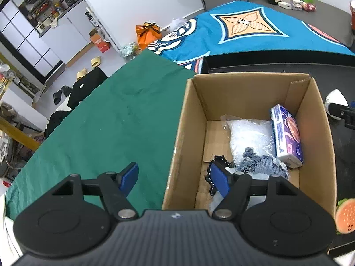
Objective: Organize soft objects
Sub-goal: 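Move the right gripper to the white wrapped item and grasp it, then carry the white item with the right gripper and drop it into the box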
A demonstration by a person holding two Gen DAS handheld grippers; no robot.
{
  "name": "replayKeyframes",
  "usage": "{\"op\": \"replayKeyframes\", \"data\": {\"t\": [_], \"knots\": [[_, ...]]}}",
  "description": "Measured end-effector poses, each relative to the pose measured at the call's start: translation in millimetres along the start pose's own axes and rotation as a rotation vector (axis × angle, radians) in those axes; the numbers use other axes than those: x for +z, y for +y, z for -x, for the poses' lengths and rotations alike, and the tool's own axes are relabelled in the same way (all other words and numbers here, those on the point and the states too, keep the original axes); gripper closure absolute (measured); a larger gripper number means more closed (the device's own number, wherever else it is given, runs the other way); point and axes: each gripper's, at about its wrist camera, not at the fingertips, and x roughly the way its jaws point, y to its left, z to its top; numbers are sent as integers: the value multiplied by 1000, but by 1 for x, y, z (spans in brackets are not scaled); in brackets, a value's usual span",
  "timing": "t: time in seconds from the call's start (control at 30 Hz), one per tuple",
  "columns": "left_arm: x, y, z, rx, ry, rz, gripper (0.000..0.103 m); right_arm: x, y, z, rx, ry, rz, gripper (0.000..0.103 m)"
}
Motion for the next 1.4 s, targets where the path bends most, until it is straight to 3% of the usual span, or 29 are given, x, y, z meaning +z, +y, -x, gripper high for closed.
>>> {"op": "replayKeyframes", "data": {"t": [0.3, 0.4, 0.93, 1.4], "knots": [[-1, 5, 5, 3, -5, -6, 32, -5, -16, 24, -26, -25, -68, 59], [-3, 8, 9, 0, -9, 2, 32, -4, -10, 35, -64, -39, -15, 59], [-12, 21, 32, -32, -58, 25, 32, 13, 10, 84, -77, -121, 9, 59], [-21, 35, 44, -58, -81, 44, 32, 14, 39, 111, -50, -148, 41, 59]]}}
